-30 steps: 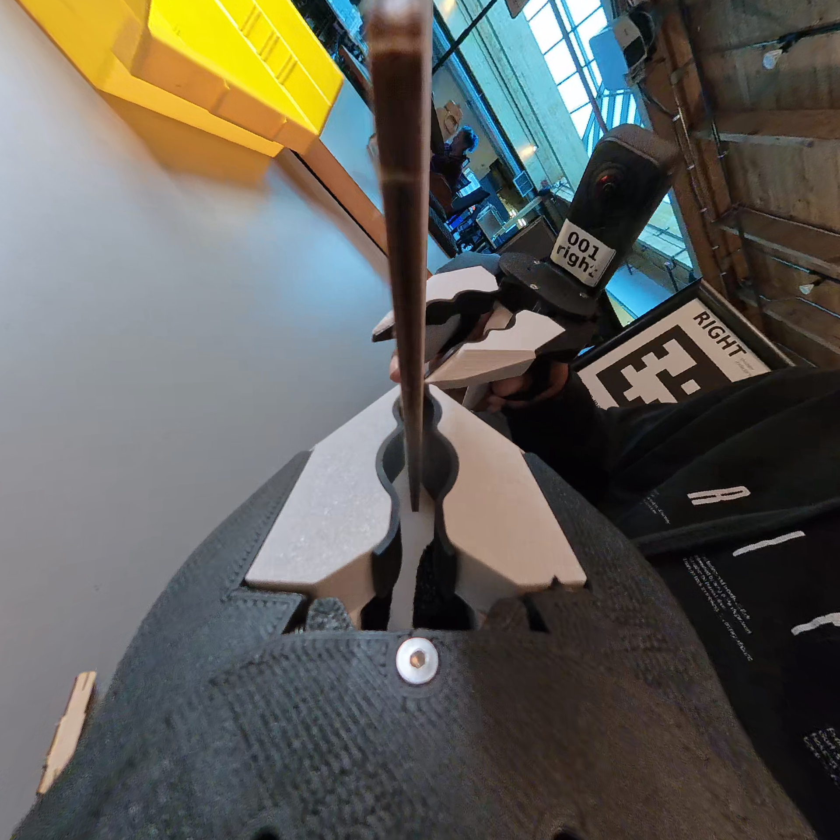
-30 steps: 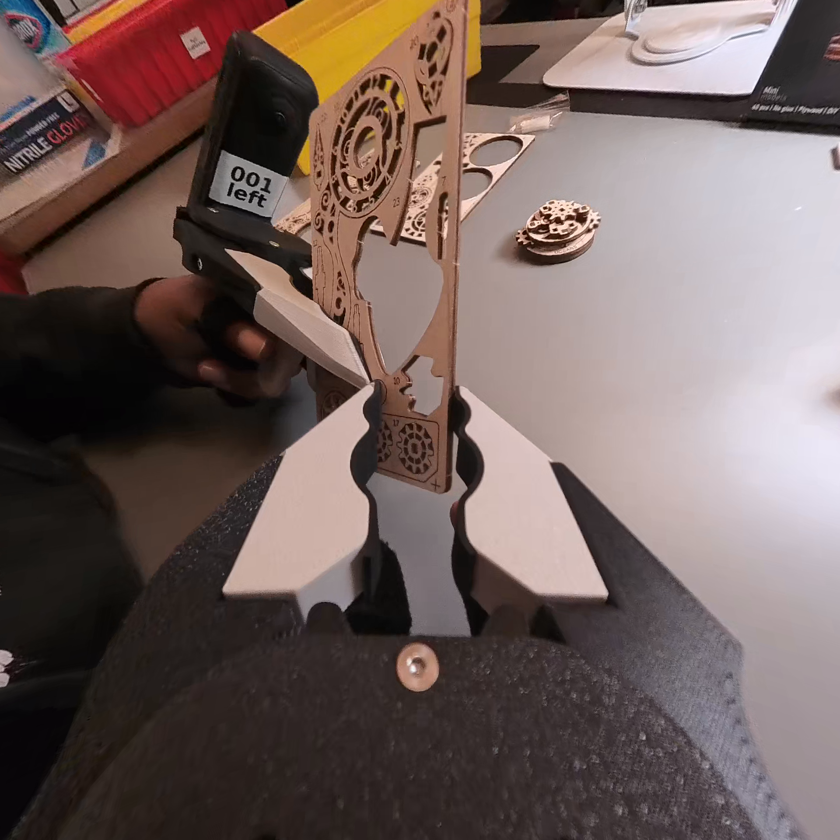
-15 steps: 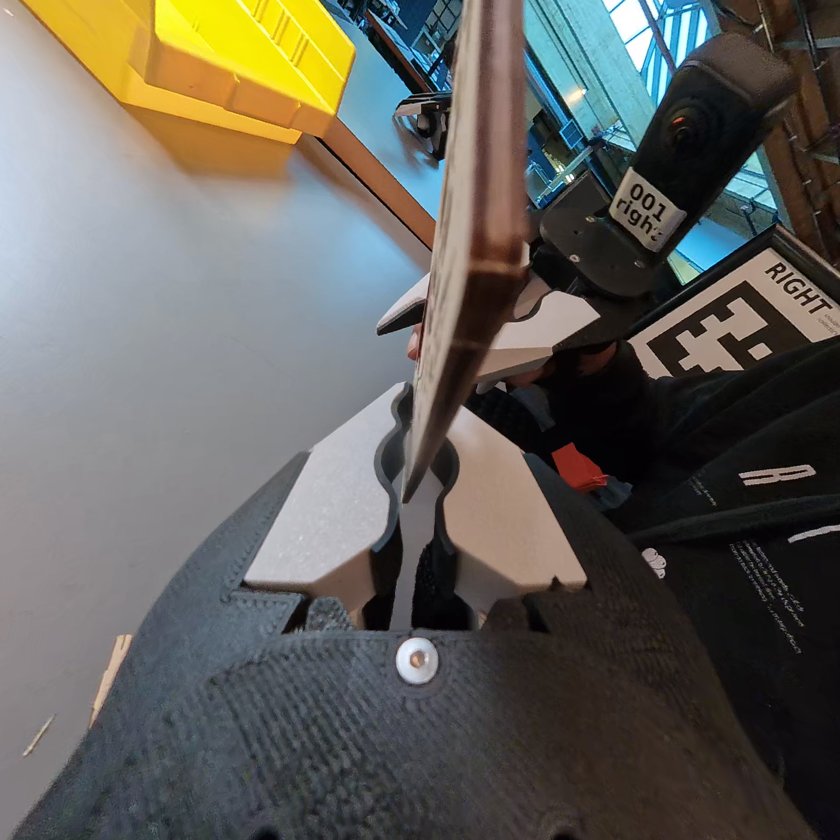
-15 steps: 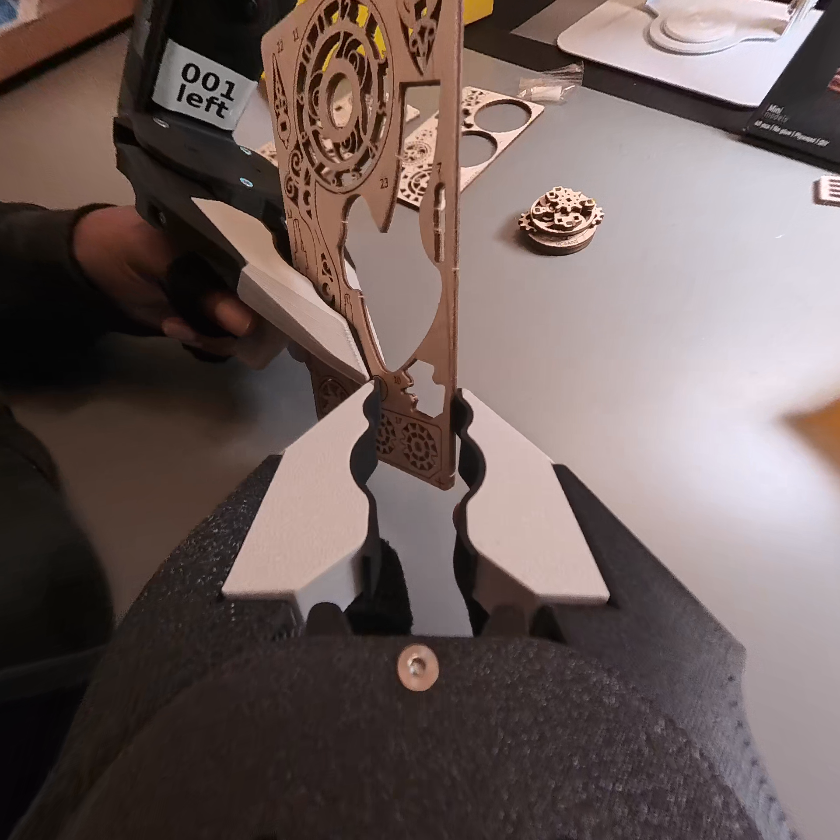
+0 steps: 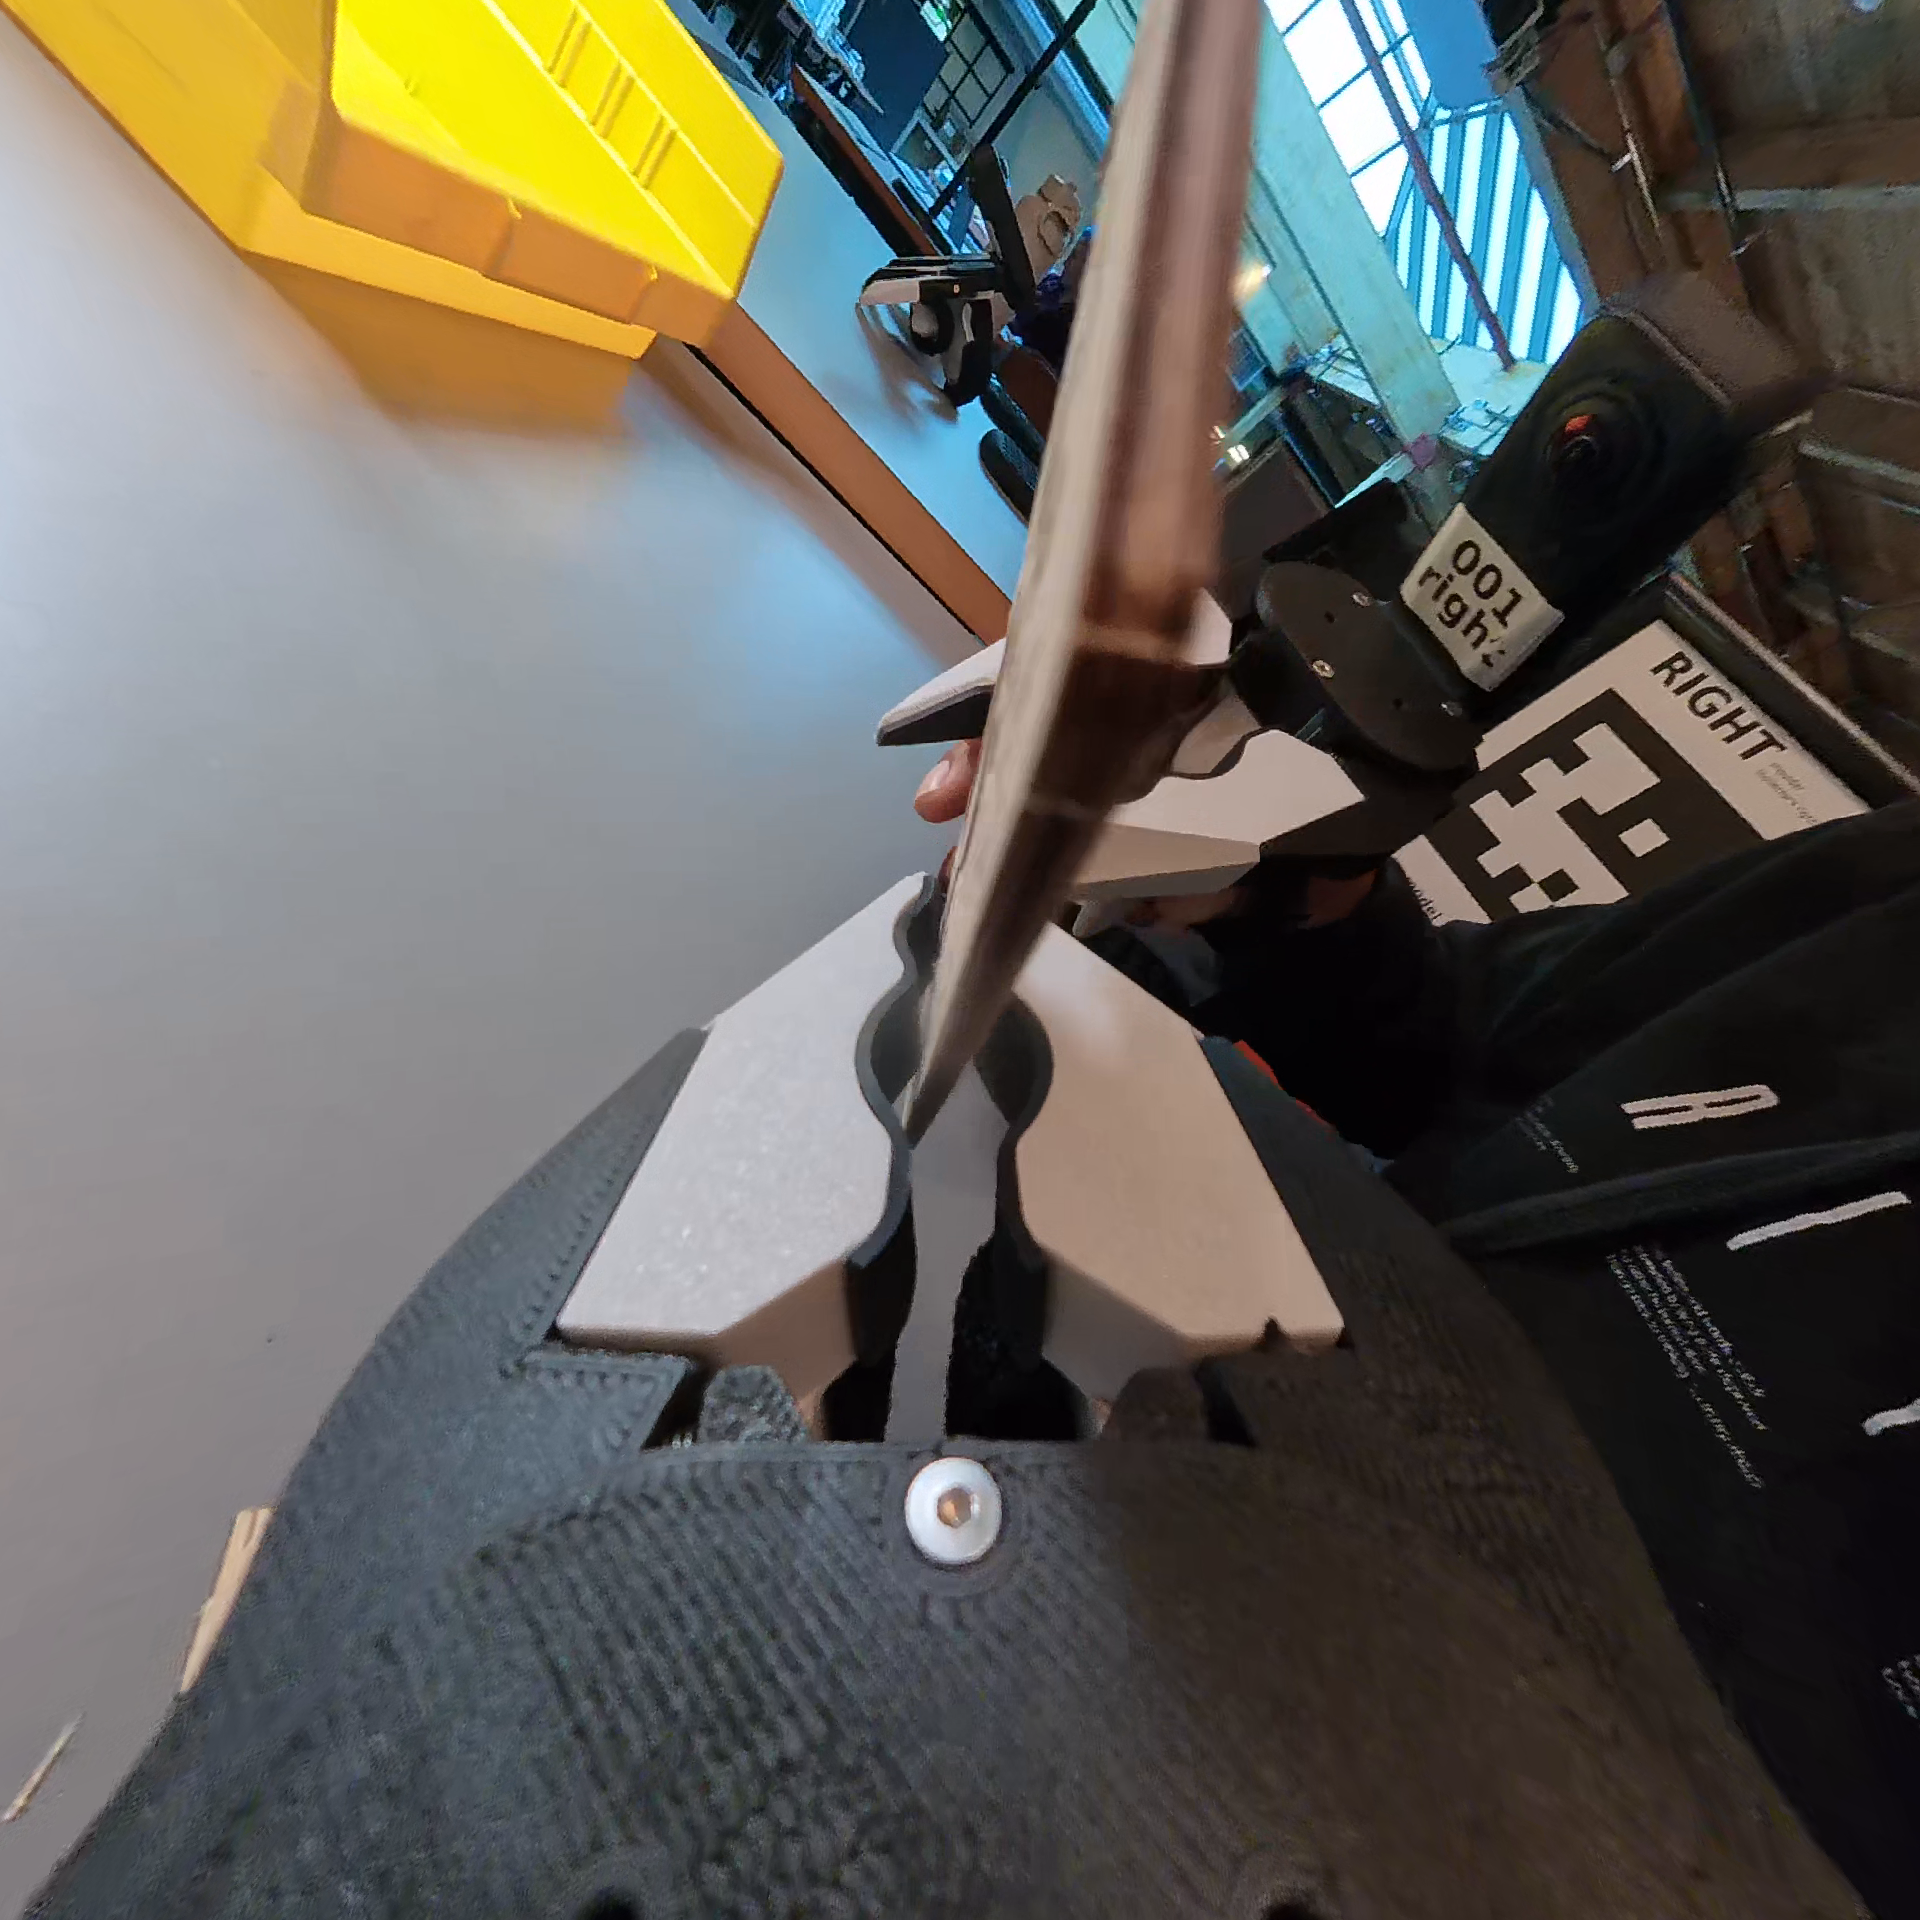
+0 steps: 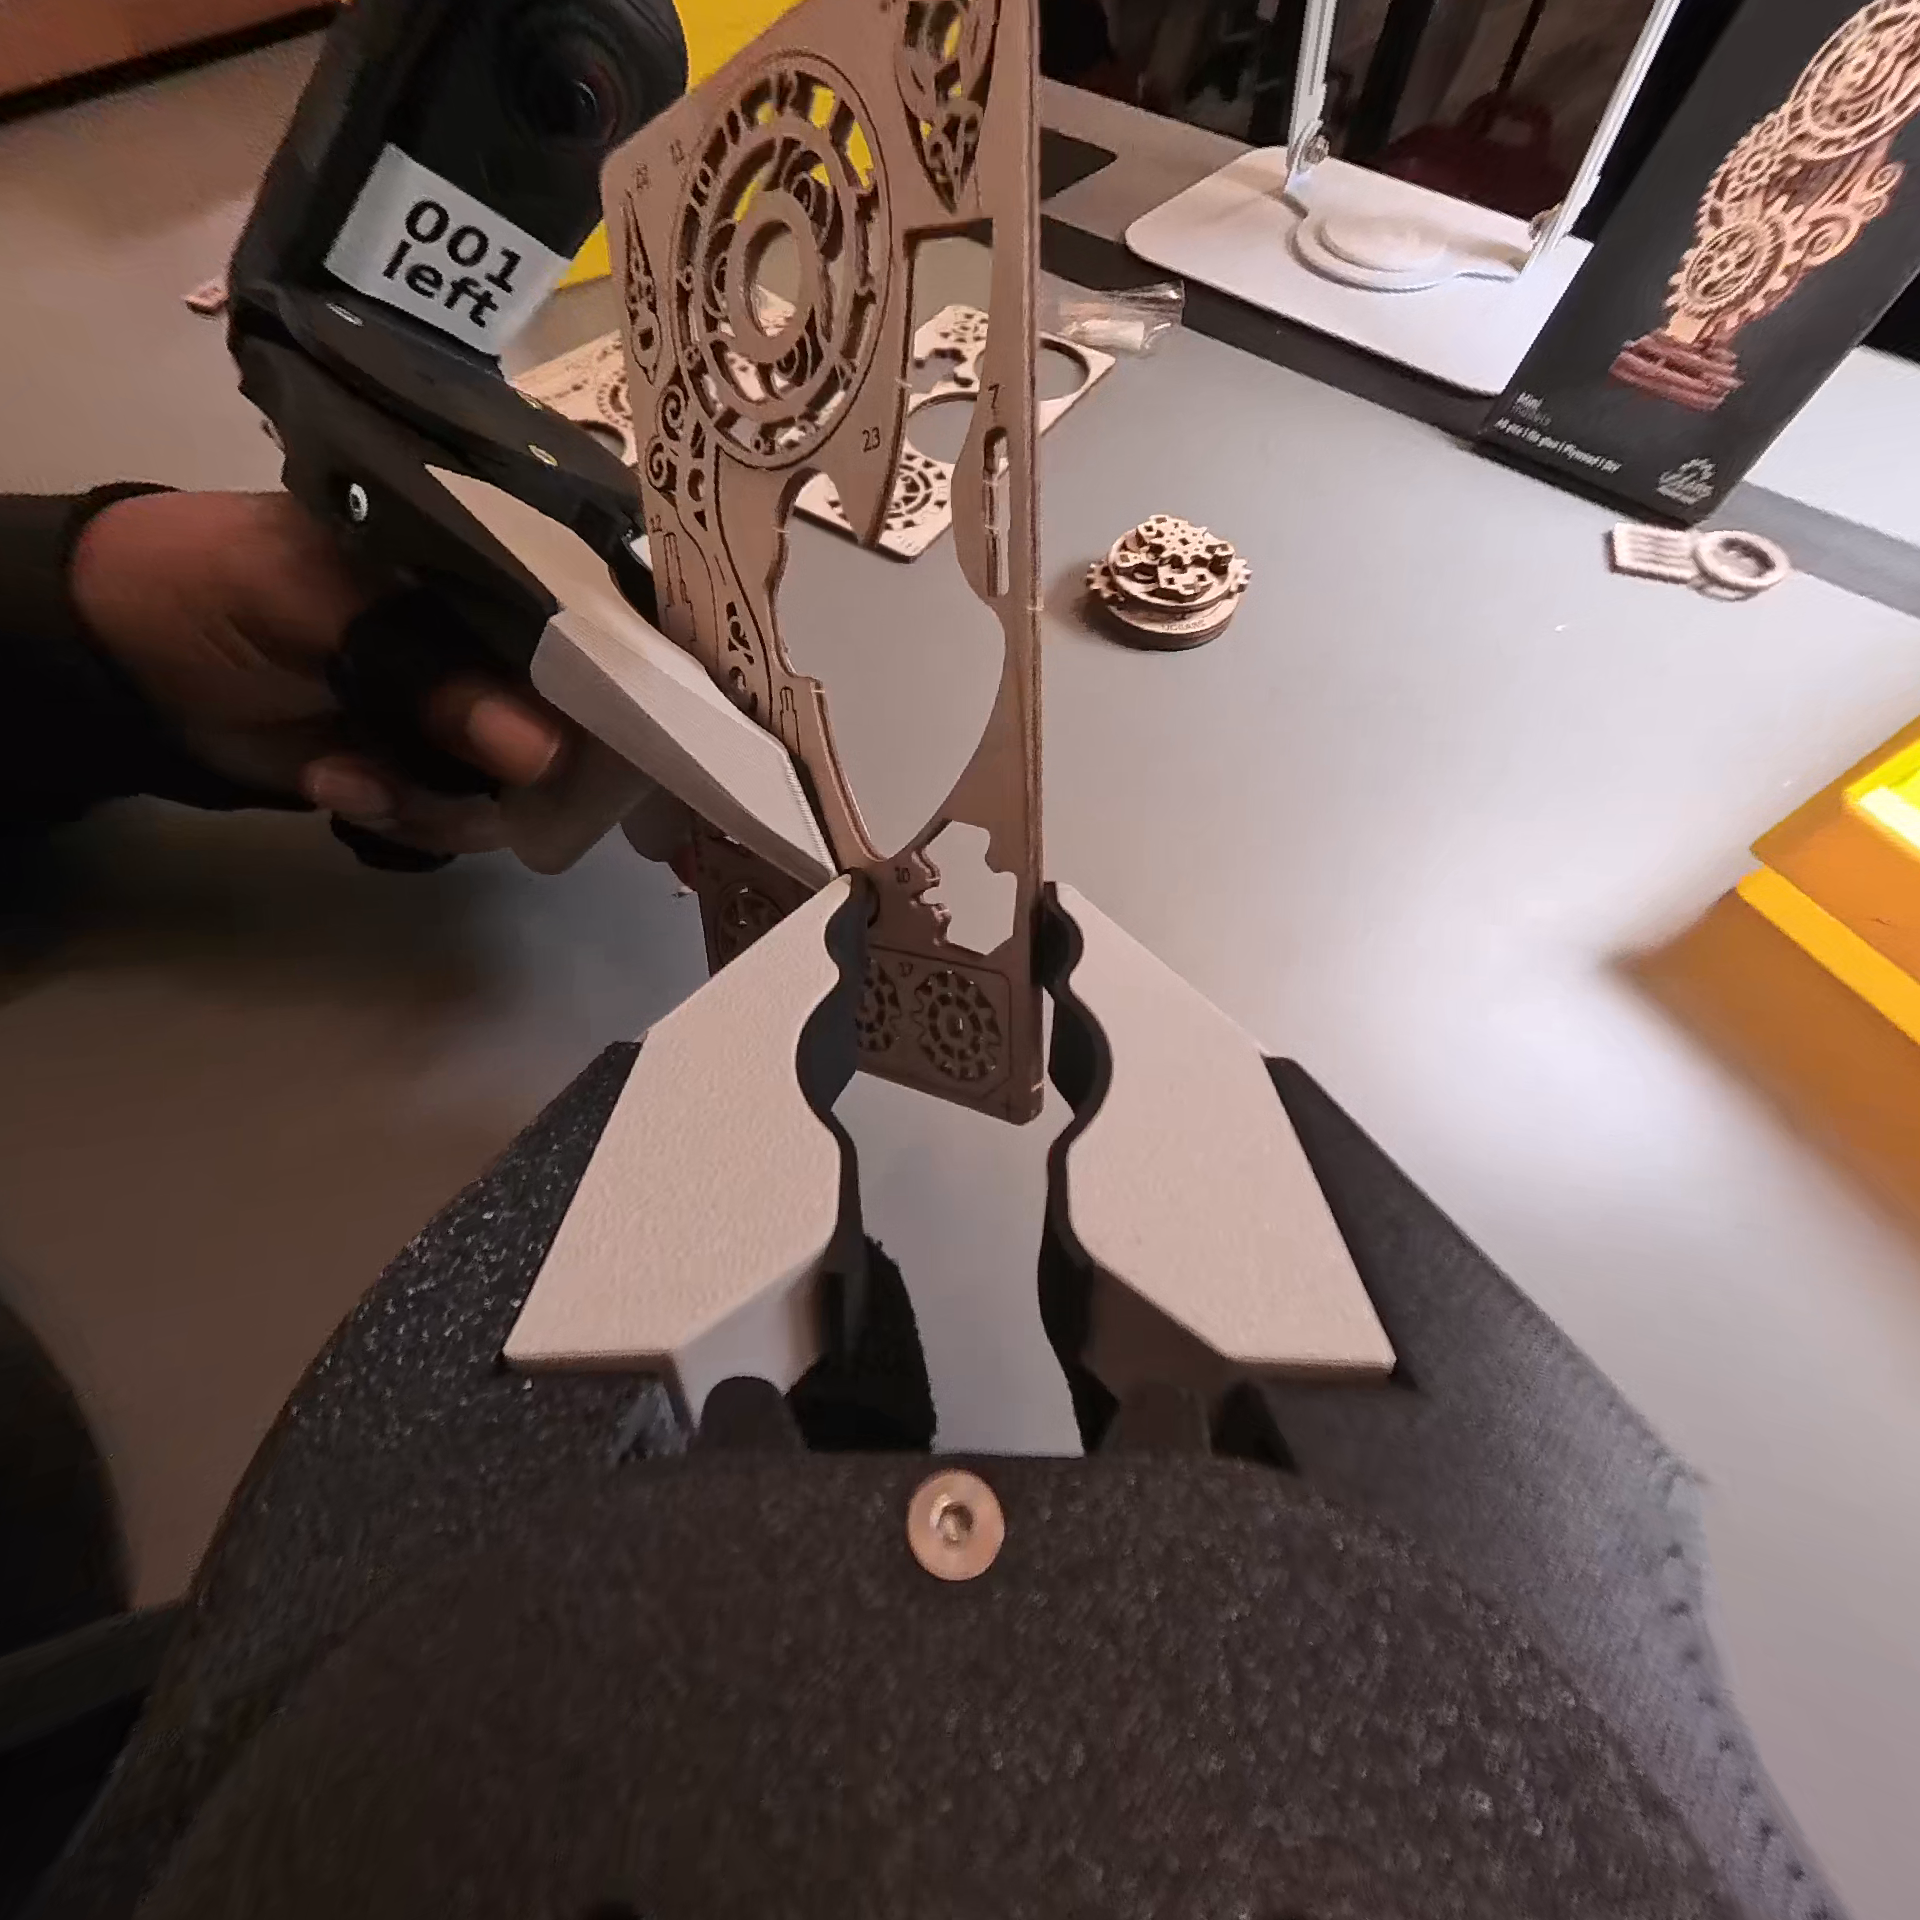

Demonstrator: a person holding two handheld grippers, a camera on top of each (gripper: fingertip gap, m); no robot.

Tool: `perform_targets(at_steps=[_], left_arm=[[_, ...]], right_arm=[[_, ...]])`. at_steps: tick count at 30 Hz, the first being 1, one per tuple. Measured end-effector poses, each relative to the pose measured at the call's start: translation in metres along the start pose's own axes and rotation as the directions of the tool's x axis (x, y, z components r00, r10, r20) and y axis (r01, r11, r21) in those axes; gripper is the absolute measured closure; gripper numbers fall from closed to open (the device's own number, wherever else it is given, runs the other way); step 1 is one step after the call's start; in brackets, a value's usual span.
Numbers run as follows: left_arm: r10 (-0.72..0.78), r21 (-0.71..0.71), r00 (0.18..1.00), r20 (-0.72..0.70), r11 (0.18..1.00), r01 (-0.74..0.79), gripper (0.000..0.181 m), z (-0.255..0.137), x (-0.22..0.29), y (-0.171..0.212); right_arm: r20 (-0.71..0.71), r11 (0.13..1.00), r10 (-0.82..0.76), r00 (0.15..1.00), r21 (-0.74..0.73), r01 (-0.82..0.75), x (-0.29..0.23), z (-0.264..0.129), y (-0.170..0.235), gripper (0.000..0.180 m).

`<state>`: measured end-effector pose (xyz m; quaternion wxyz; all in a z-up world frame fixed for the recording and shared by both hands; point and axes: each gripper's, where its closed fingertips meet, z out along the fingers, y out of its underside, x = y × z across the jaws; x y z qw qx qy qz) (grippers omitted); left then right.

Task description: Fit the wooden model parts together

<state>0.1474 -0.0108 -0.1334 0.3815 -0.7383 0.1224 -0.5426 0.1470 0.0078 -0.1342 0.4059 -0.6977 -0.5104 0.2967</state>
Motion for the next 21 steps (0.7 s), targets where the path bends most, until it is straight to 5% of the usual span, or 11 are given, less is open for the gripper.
perform_targets(at_steps=[1,21], left_arm=[[-0.014,0.000,1.000,-0.008,1.000,0.014,0.178,0.0000,0.0004,0.0005],[-0.035,0.024,0.999,0.013,0.999,0.035,0.180,-0.0010,-0.0017,-0.0022]], right_arm=[[0.018,1.000,0.019,1.000,-0.005,-0.018,-0.0005,-0.0002,0.0010,0.149],[0.096,0.994,0.100,0.990,-0.047,-0.095,0.0030,0.0007,0.0051,0.142]])
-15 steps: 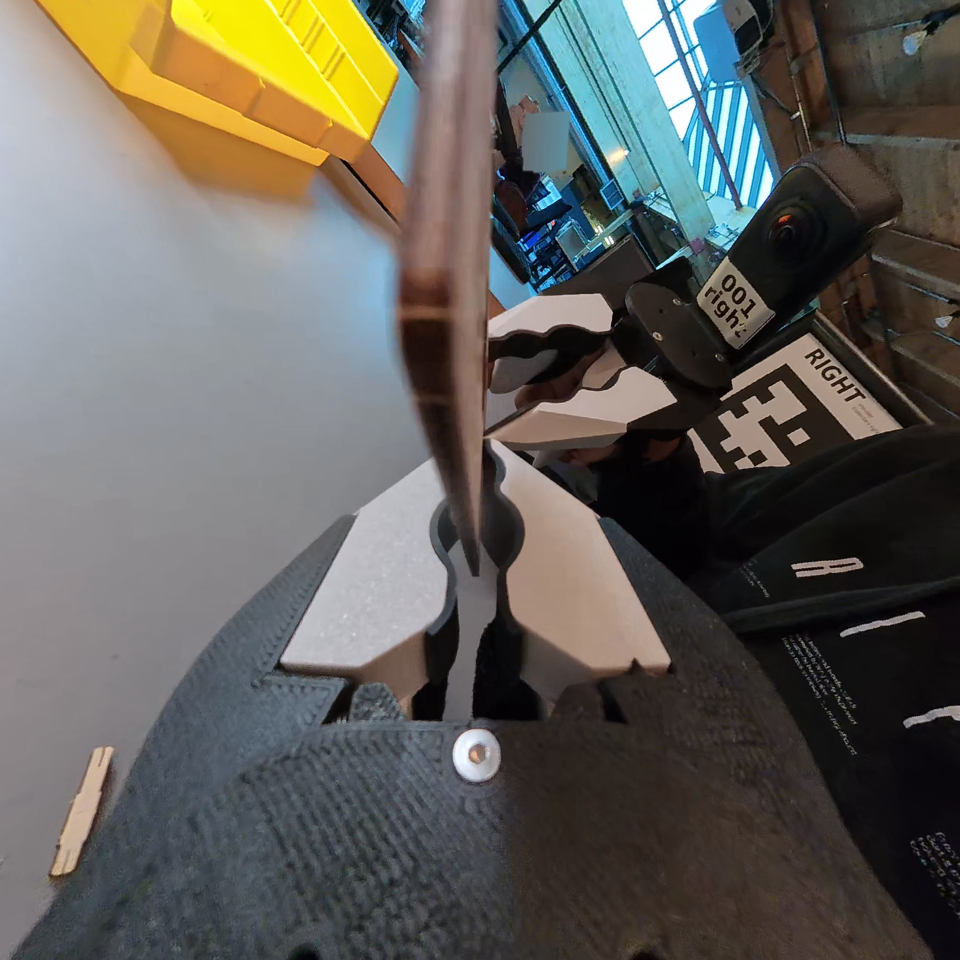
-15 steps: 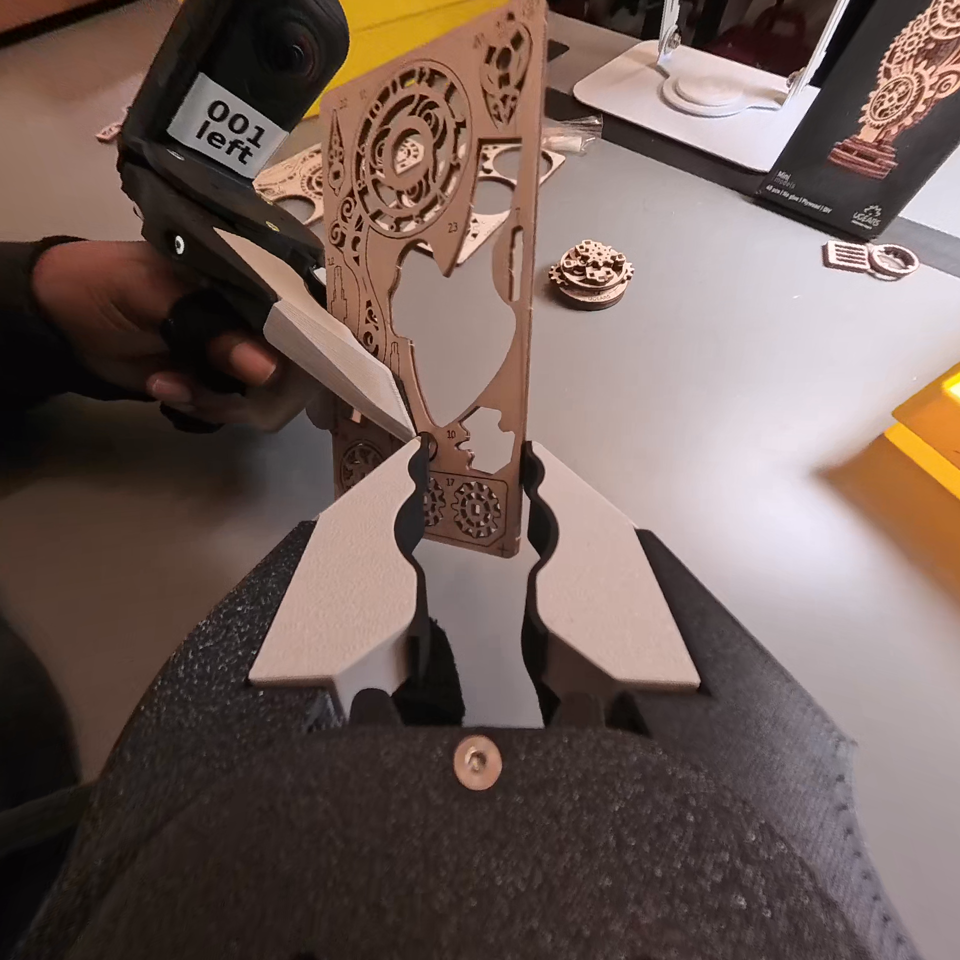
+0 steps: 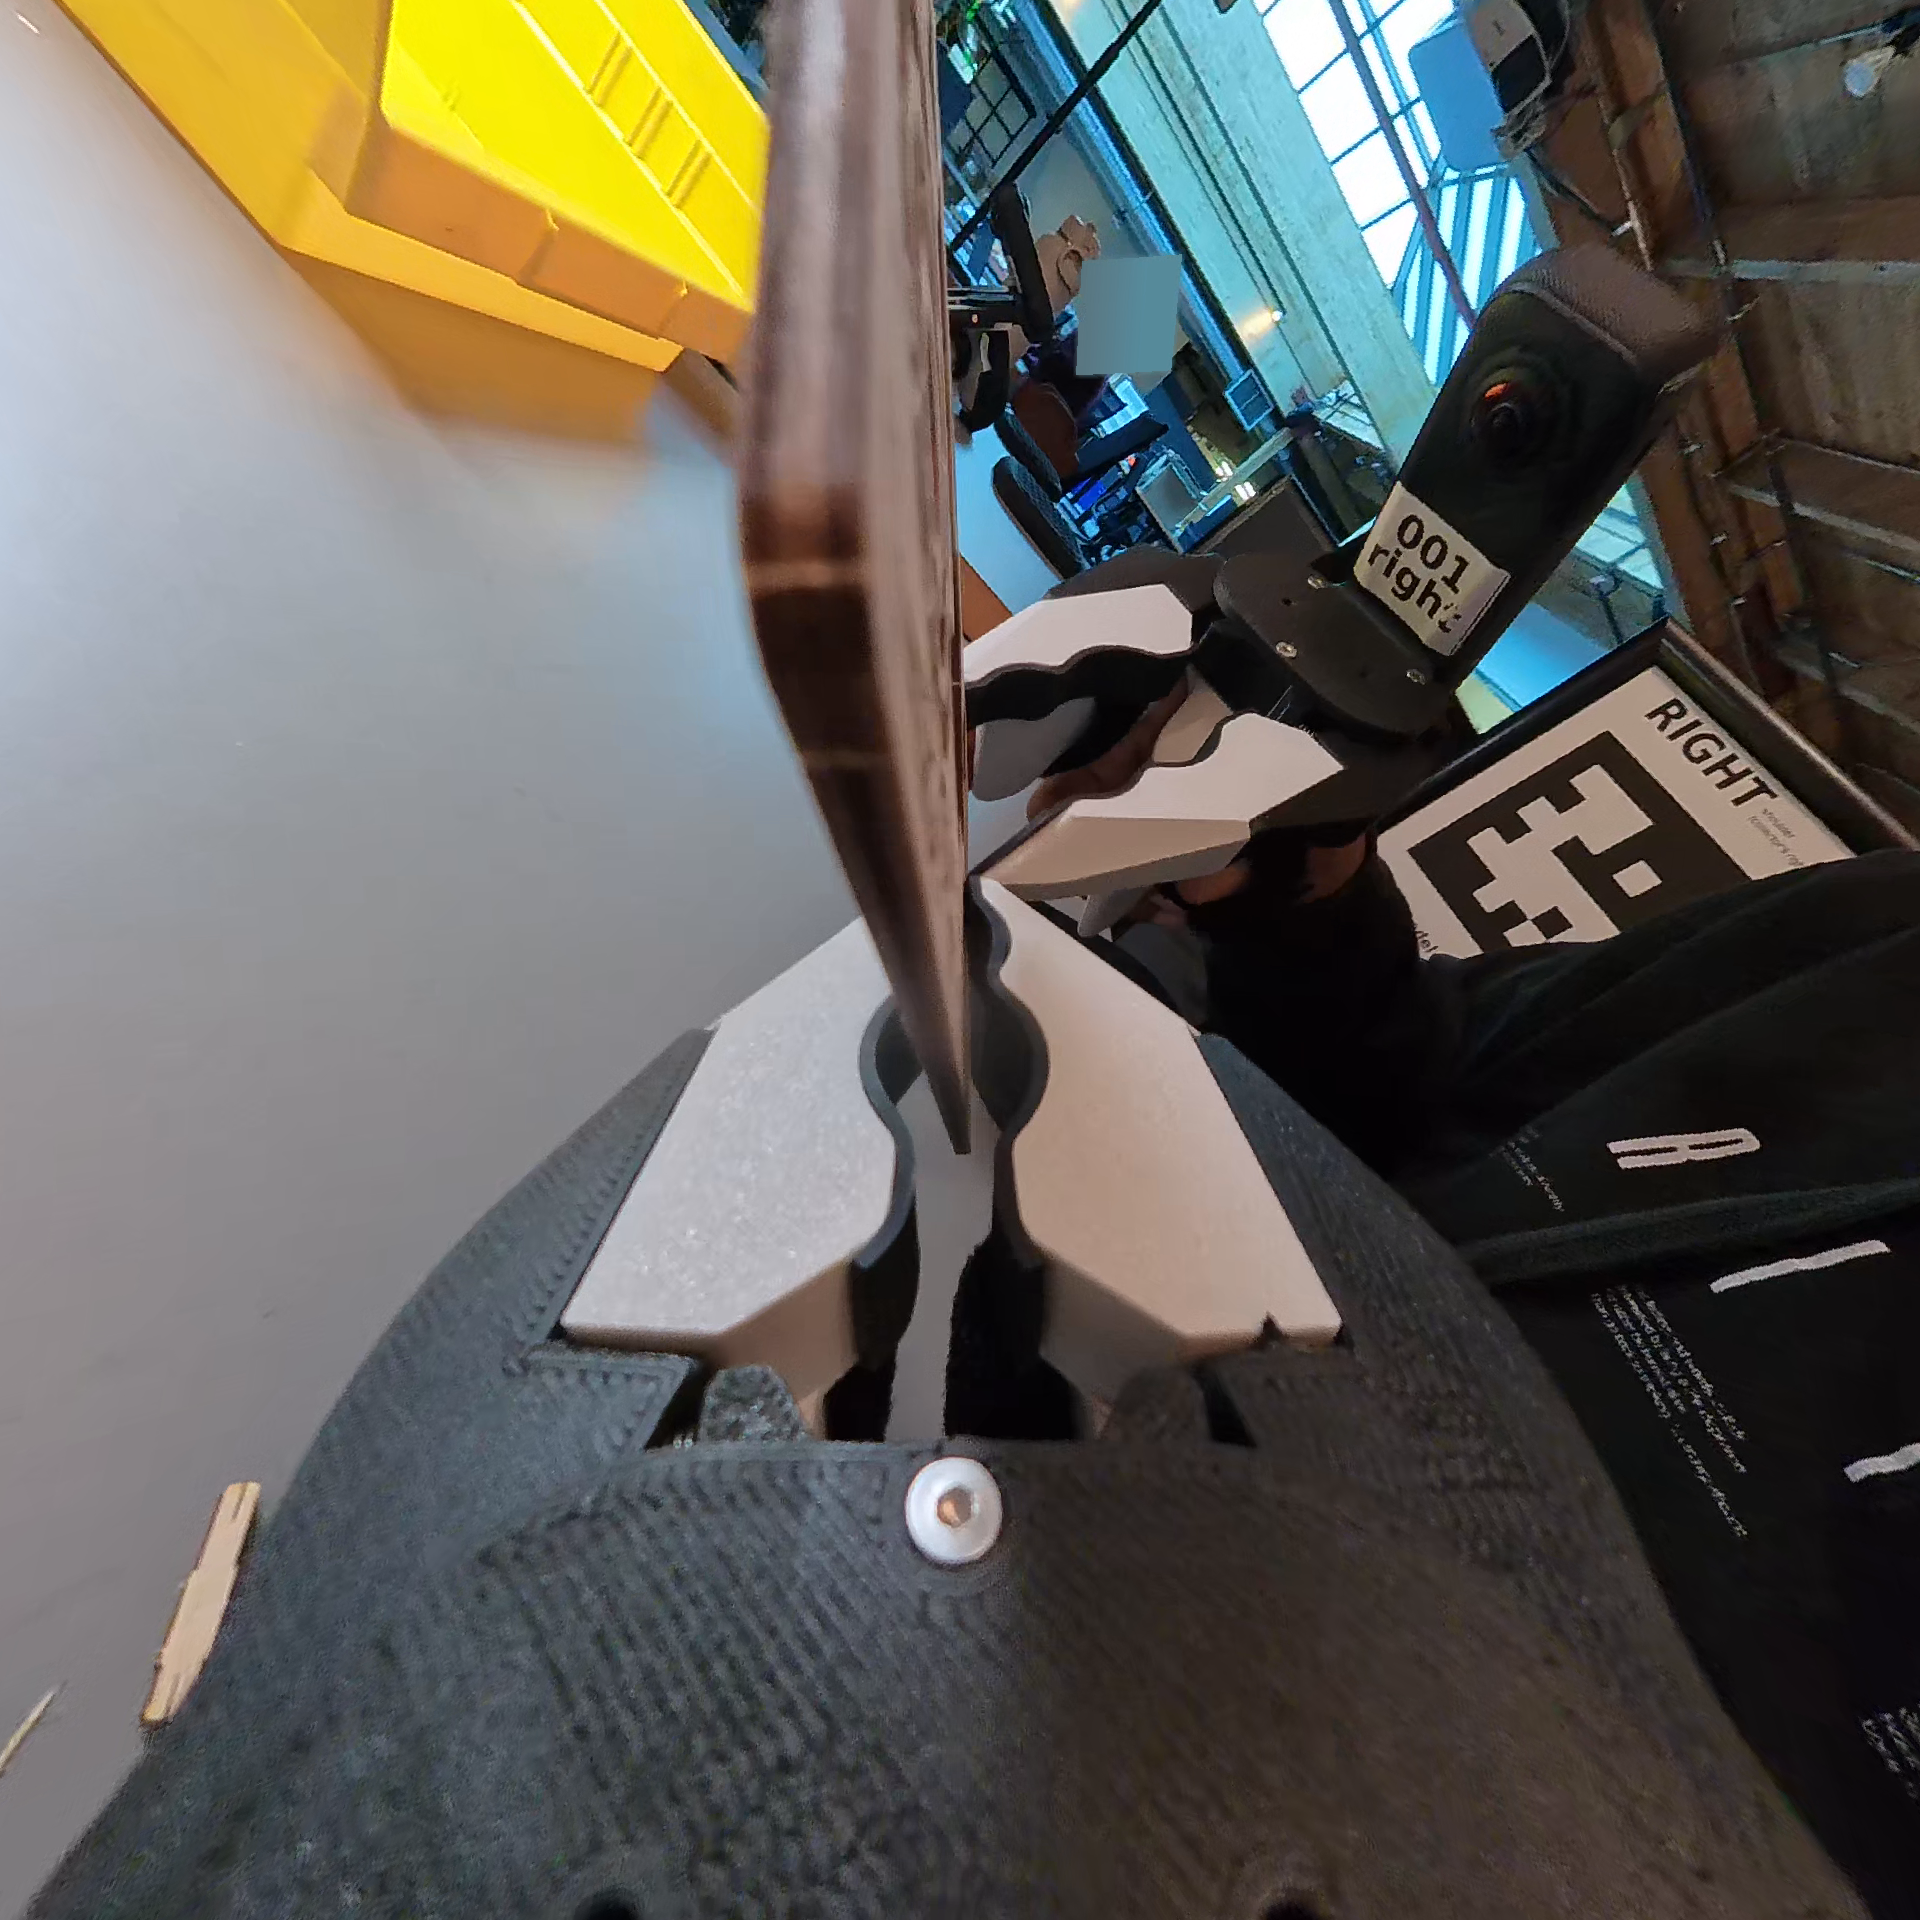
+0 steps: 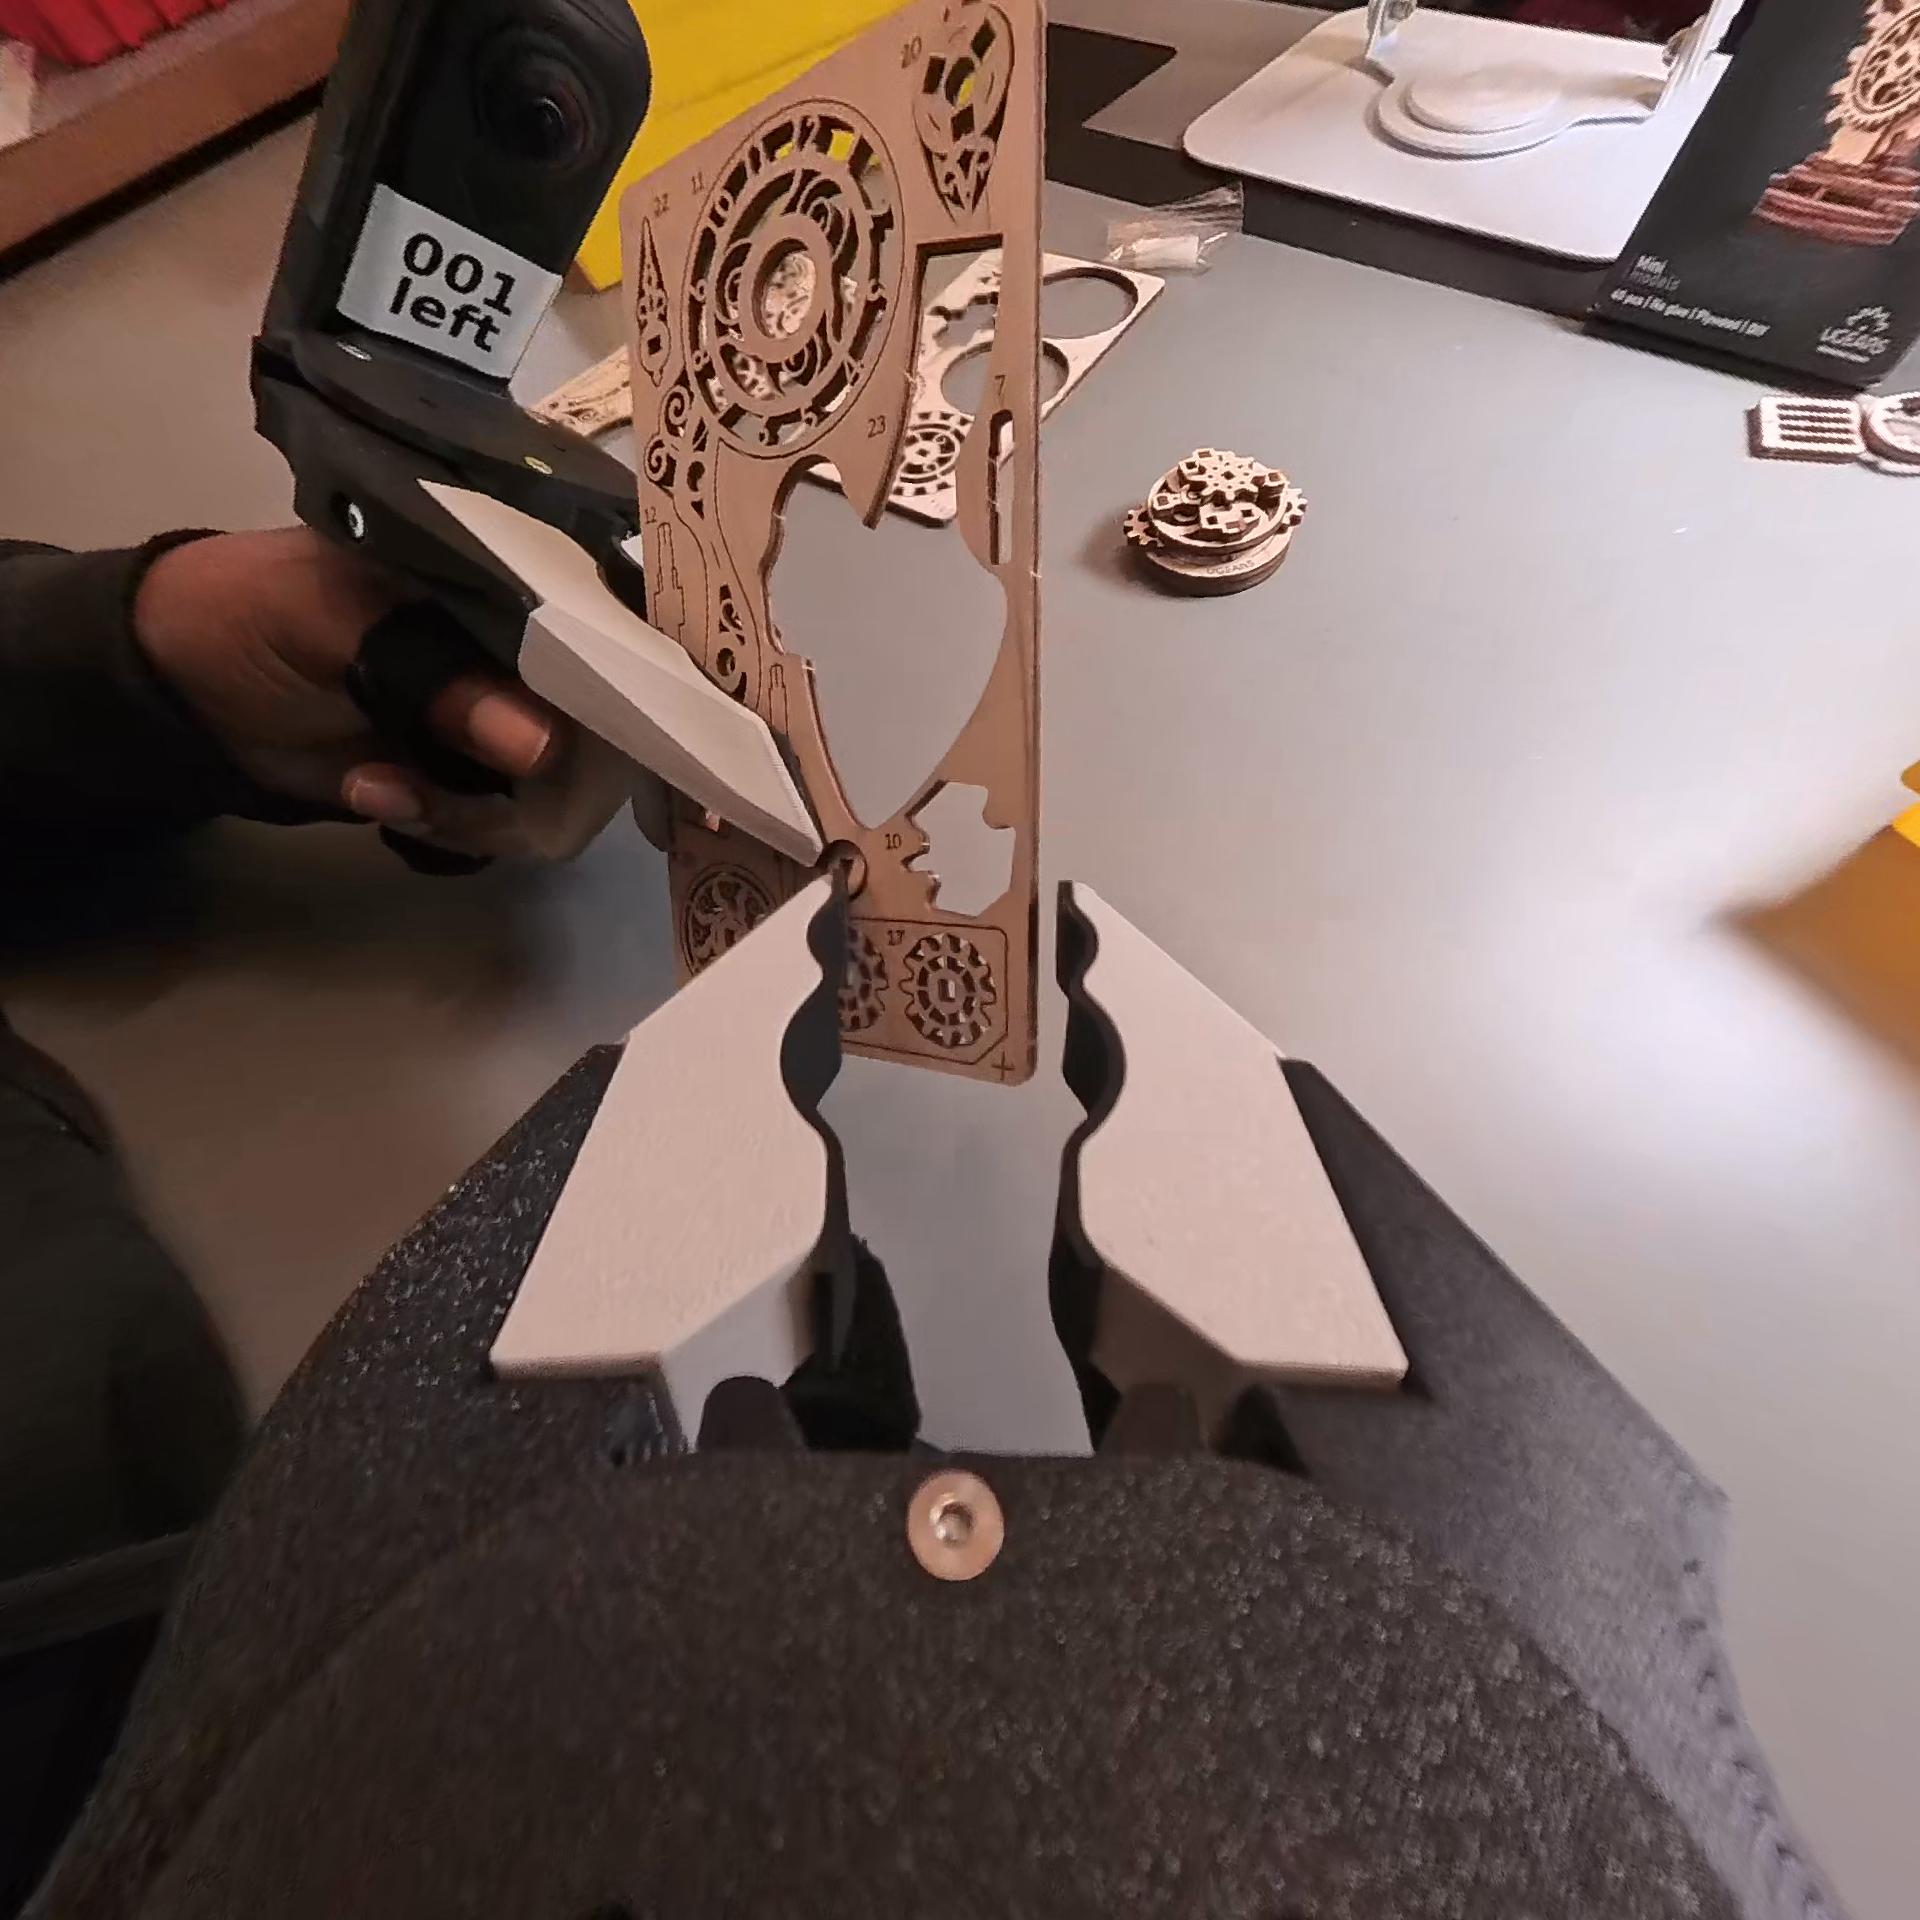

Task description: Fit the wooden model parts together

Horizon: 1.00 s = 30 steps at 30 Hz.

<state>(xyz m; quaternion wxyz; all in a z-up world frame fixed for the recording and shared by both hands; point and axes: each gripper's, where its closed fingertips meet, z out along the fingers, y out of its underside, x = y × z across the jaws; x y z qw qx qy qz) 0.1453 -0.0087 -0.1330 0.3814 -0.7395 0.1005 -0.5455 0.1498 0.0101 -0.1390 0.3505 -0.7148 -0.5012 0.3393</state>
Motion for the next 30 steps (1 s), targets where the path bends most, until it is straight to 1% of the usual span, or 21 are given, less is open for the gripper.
perform_targets(at_steps=[2,9,15,17,19,21,24,30], left_arm=[[0.007,0.000,1.000,0.009,1.000,-0.007,0.180,0.000,0.000,0.000],[0.036,-0.007,0.998,0.043,0.999,-0.036,0.177,-0.001,-0.003,0.001],[0.082,0.009,0.992,0.100,0.997,-0.083,0.177,-0.001,-0.007,-0.001],[0.095,0.009,0.991,0.095,0.995,-0.096,0.179,0.001,-0.003,-0.001],[0.145,0.009,0.984,0.102,0.989,-0.147,0.179,-0.003,0.000,-0.007],[0.169,0.011,0.983,0.077,0.985,-0.170,0.179,-0.003,0.007,-0.012],[0.181,0.003,0.981,0.063,0.983,-0.182,0.180,-0.003,0.010,-0.011],[0.126,0.007,0.991,0.050,0.992,-0.127,0.180,-0.008,0.007,-0.007]], right_arm=[[0.015,1.000,0.007,1.000,0.000,-0.007,-0.001,0.001,0.000,0.145],[-0.010,0.999,0.018,1.000,-0.026,-0.019,0.000,0.003,0.002,0.146],[-0.112,1.000,-0.012,0.994,-0.029,0.009,0.005,0.007,0.000,0.146],[-0.168,1.000,-0.028,0.985,0.006,0.029,0.008,0.007,-0.004,0.144],[-0.201,0.996,-0.058,0.978,0.048,0.069,0.007,0.006,-0.009,0.144],[-0.186,0.991,-0.060,0.981,0.105,0.080,0.004,0.000,-0.017,0.144],[-0.164,0.989,-0.081,0.983,0.107,0.099,0.002,-0.005,-0.019,0.145],[-0.096,0.992,-0.062,0.993,0.108,0.072,-0.005,-0.007,-0.020,0.146]])
